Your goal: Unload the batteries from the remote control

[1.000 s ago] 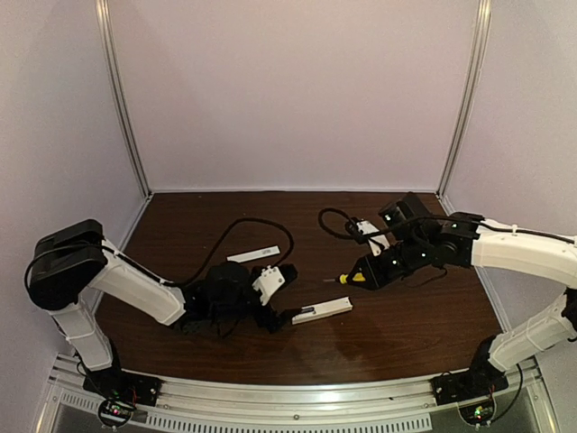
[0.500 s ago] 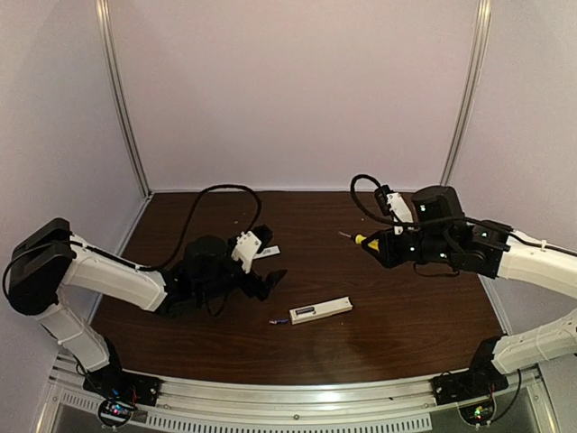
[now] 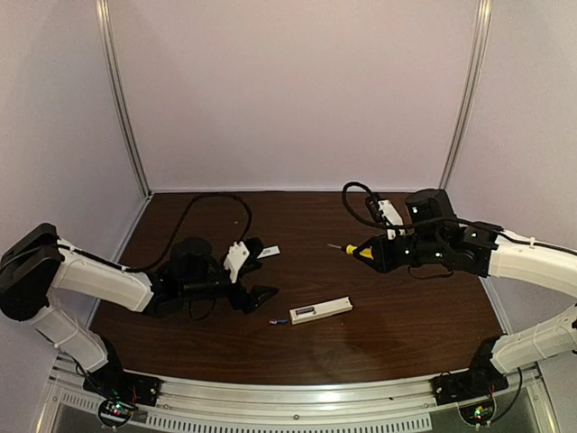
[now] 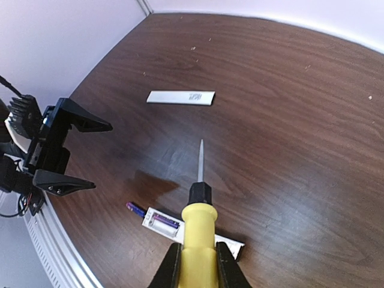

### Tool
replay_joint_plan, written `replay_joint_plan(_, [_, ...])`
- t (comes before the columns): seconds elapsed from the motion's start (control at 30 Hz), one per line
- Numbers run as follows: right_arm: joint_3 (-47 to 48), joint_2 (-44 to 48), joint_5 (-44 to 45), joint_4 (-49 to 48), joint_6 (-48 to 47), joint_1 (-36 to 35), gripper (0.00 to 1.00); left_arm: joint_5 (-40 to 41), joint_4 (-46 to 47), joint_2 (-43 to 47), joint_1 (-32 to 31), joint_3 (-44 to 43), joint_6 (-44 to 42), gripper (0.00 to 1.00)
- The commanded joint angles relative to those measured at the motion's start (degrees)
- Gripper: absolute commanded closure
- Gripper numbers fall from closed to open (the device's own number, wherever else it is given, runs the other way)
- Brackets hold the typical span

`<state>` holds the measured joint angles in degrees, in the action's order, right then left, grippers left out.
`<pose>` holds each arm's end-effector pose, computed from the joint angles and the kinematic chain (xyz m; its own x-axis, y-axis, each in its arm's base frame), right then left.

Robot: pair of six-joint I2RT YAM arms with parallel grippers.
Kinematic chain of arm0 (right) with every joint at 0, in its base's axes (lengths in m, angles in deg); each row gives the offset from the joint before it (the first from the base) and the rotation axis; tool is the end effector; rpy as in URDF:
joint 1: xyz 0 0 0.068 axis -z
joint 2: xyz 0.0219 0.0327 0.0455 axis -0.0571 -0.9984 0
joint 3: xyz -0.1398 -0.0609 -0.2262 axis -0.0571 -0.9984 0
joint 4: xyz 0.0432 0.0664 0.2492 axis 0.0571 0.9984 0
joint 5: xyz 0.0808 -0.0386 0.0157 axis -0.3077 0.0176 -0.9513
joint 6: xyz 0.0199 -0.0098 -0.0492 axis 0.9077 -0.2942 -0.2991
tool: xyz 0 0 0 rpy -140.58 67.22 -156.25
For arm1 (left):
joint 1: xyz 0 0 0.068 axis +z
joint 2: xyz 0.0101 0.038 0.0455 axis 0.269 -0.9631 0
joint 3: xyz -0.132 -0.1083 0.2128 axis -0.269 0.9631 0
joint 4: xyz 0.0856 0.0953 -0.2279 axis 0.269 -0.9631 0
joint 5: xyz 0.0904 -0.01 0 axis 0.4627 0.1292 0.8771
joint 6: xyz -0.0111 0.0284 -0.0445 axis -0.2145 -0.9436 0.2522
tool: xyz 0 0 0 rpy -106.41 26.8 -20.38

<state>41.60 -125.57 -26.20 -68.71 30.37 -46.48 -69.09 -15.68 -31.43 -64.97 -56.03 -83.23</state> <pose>0.1831 0.1822 0.2832 -0.6473 -0.1511 -0.7471 -0.6142 0.6839 0.3938 0.1859 -0.2270 0.1775 -0.2799 0.2212 -0.9342 0.8425 0.5231 -0.1285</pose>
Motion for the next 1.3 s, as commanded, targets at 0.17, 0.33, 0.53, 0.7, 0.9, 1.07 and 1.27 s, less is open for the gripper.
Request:
replay_joint_plan(0.17, [-0.6,-0.5,-9.8,6.5,0.9,-1.8,1.0,0.6,-0.5,-9.8,-7.9,-2.3,-3.4,0.14])
replay_joint_plan(0.33, [-1.1,-1.3,-10.4,8.4,1.3,-4.2,1.0,1.1,1.8,-13.4,-8.5,-3.2,-3.1,0.15])
replay_joint_plan(0.53, [-1.2,-2.1,-10.4,9.2,-2.7,-7.1,1.0,0.0,2.7,-17.2,-8.7,-5.1,-3.2,0.18])
replay_joint_plan(0.7, [-0.5,-1.9,-6.1,11.0,-9.4,-8.6,1.0,-0.2,4.9,-19.7,-8.8,-5.7,-3.2,0.21])
replay_joint_plan(0.9, [0.7,-1.8,-1.9,13.7,-17.2,-10.2,1.0,-0.2,7.7,-22.3,-8.9,-5.8,-3.2,0.26])
replay_joint_plan(1.07, [1.5,-0.8,1.1,15.0,-23.4,-10.8,1.0,-0.1,10.4,-24.1,-8.8,-5.7,-3.4,0.29])
replay_joint_plan(1.27, [2.3,-0.9,1.4,14.9,-26.5,-11.0,1.0,0.4,13.6,-25.8,-8.8,-5.4,-4.2,0.34])
